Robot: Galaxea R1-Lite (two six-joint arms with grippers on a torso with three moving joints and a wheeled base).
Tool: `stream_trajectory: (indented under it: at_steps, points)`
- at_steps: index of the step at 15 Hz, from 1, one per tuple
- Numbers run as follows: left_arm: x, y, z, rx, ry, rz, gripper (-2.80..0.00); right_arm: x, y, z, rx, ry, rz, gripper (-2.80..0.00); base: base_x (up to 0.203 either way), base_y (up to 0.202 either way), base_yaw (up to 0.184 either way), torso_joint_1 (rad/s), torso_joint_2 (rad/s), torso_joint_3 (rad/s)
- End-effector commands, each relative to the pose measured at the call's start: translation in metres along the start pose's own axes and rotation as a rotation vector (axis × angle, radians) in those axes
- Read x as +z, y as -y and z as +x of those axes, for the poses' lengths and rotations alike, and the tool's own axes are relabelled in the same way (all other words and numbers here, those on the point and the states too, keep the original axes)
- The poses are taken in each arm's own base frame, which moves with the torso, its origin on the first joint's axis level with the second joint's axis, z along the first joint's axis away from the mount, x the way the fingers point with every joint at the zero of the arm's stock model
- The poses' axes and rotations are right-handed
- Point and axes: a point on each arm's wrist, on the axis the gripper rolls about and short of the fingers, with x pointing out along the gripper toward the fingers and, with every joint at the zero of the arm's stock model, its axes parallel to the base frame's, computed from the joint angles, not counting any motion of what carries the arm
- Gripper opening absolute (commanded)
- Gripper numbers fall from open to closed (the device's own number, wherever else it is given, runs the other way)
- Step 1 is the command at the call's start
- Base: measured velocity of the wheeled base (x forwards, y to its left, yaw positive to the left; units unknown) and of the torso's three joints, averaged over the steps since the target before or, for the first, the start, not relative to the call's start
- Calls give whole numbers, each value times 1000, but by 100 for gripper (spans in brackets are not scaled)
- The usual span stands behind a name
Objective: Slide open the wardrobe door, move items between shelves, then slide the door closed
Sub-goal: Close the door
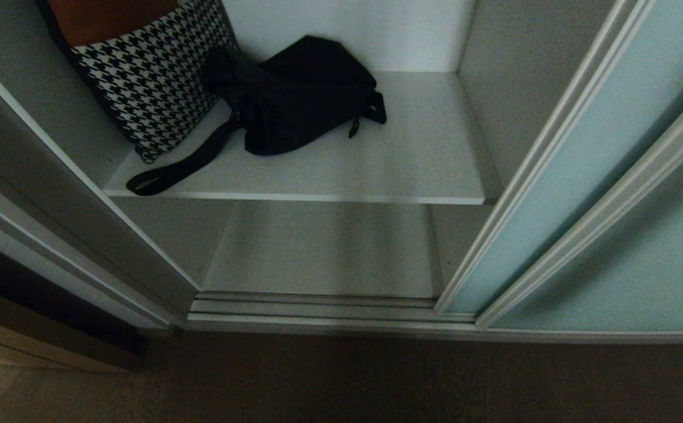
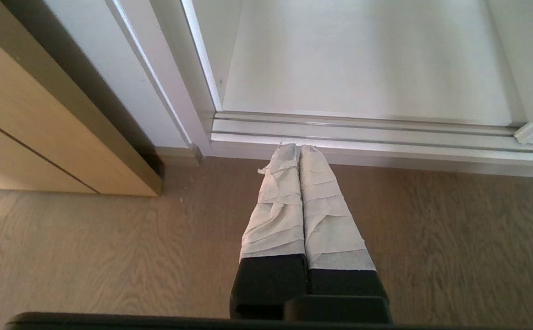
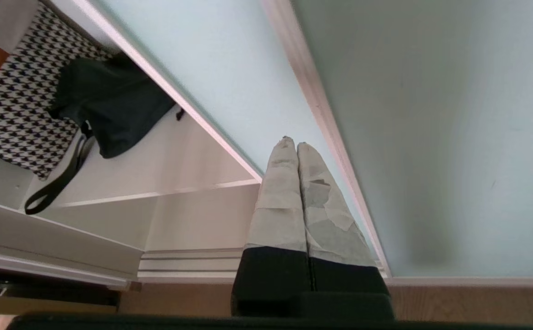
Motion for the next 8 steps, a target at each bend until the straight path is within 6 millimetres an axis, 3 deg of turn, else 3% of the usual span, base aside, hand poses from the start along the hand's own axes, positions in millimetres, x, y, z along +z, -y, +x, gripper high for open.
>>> stream_trajectory:
  at_steps: [1,8]
  points:
    - [0,0,0,0,-1,1,-280,-2,3,6,-8,-17,8,-280,0,0,0,0,0,0]
    - [0,0,0,0,-1,2,-280,-4,10,25,-1,-1,0,-280,0,0,0,0,0,0]
